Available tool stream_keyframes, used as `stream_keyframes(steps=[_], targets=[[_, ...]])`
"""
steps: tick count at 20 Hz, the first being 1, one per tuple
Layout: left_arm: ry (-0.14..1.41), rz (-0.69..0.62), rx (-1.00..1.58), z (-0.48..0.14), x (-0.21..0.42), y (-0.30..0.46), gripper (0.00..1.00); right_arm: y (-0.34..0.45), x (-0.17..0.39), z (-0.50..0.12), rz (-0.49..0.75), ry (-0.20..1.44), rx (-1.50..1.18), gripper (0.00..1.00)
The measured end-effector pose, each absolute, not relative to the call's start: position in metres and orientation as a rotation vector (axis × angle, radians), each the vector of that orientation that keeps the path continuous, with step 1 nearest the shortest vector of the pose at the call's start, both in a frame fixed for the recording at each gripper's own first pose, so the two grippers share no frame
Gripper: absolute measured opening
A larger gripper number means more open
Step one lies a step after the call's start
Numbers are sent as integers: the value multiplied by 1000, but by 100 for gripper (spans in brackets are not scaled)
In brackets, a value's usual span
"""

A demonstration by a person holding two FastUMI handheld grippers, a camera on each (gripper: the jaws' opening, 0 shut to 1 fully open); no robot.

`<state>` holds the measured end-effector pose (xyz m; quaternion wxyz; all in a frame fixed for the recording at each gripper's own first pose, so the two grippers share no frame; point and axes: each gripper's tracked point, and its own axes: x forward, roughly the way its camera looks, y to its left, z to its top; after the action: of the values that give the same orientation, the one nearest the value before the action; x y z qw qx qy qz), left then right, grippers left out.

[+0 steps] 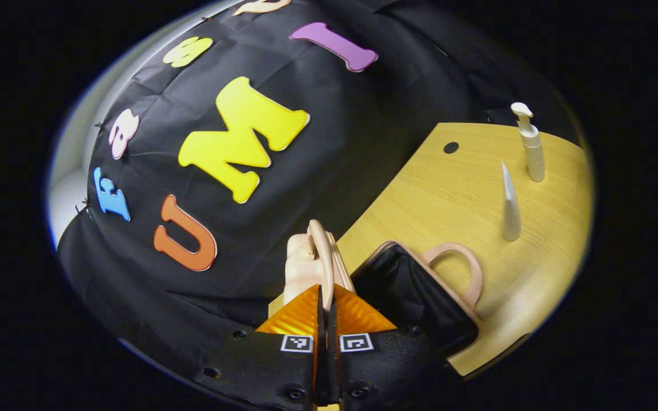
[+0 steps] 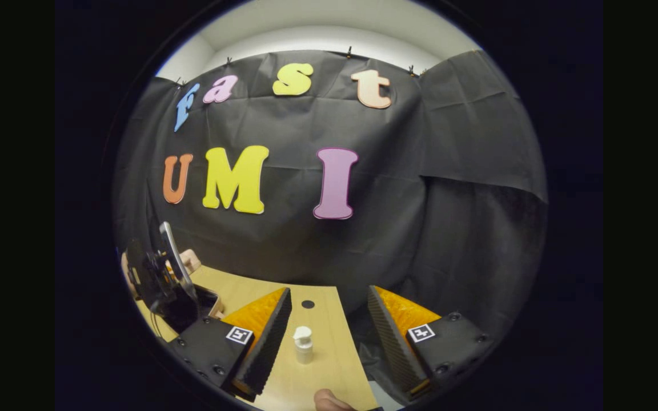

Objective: First open the suitcase, pack the skin care products into it, and then close the suitcase.

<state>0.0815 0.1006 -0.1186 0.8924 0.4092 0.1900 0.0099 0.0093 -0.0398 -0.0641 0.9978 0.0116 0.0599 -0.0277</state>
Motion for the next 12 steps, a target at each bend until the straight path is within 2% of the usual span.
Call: stream_keyframes(steps=[7, 8, 11, 12], targets=[[358, 123, 652, -80, 77, 213, 3, 10, 10, -75, -49, 173, 29, 80], [362, 136, 648, -79, 78, 231, 3, 16, 12, -77, -53, 187, 35, 82], [378, 178, 673, -86, 77, 291, 3, 25, 15, -80, -83, 218, 53, 78], [381, 197, 673, -90, 78, 312, 3, 26, 16, -78, -96, 220, 60, 80]])
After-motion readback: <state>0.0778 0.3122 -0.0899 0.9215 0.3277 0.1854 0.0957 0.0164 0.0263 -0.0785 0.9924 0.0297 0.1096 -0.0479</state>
